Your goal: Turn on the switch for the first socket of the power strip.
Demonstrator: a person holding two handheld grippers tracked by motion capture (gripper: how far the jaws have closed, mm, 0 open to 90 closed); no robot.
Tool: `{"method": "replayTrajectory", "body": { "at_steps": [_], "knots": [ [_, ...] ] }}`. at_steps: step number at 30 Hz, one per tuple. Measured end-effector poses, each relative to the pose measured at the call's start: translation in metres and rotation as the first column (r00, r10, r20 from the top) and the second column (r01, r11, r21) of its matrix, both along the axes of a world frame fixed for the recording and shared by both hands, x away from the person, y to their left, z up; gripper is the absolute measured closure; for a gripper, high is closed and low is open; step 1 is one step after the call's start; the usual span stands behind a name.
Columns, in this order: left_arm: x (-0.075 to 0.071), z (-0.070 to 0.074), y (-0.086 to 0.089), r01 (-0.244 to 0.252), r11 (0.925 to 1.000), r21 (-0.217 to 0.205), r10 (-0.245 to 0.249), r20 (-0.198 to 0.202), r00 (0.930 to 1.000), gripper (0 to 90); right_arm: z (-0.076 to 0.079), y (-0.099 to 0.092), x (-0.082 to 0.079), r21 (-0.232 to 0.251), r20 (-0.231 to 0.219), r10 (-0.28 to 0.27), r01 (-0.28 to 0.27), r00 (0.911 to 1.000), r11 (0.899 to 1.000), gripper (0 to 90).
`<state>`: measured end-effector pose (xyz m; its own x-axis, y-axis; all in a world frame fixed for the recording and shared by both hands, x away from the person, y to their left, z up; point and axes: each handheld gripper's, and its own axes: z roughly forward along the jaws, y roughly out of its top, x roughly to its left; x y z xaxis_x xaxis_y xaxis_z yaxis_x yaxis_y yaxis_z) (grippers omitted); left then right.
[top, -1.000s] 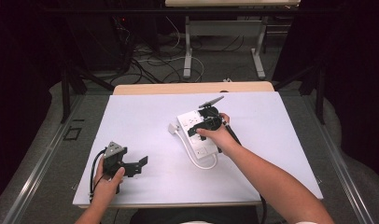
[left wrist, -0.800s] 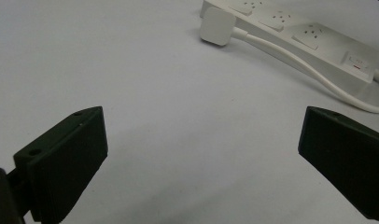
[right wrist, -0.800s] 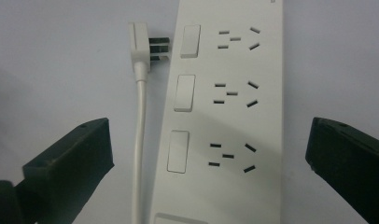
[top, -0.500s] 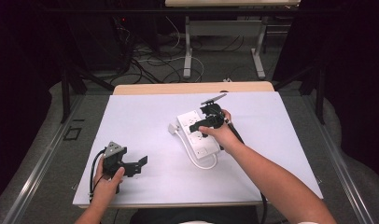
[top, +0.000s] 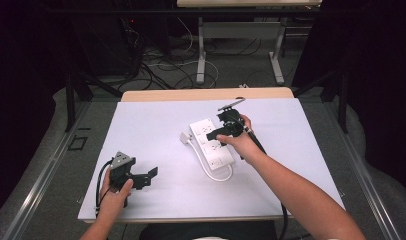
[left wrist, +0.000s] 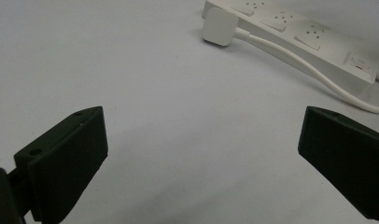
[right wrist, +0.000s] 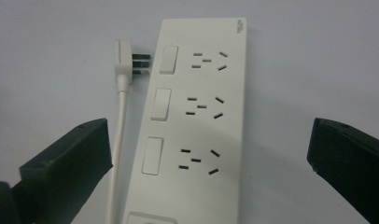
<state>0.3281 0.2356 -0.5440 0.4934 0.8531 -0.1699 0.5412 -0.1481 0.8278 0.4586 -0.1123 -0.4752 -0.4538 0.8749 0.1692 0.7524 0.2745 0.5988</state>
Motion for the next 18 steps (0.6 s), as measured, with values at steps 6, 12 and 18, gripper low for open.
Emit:
{"method": "replayTrajectory", "body": {
  "at_steps": [6,12,18],
  "knots": [
    [0.000,0.000,-0.001,0.000,1.0000,0.000,0.000,0.000,1.0000,1.4,0.009,-0.011,-0.003,-0.033,0.055,-0.006,0.008,0.9985,0.999,0.0],
    [0.000,0.000,-0.001,0.000,1.0000,0.001,0.000,-0.002,1.0000,1.4,0.017,-0.025,-0.005,-0.032,0.078,-0.025,0.027,0.9966,0.999,0.0],
    [0.000,0.000,-0.001,-0.002,1.0000,0.003,0.002,-0.002,1.0000,1.4,0.026,-0.048,-0.007,-0.034,0.102,-0.047,0.051,0.9937,0.998,0.0]
  ]
}}
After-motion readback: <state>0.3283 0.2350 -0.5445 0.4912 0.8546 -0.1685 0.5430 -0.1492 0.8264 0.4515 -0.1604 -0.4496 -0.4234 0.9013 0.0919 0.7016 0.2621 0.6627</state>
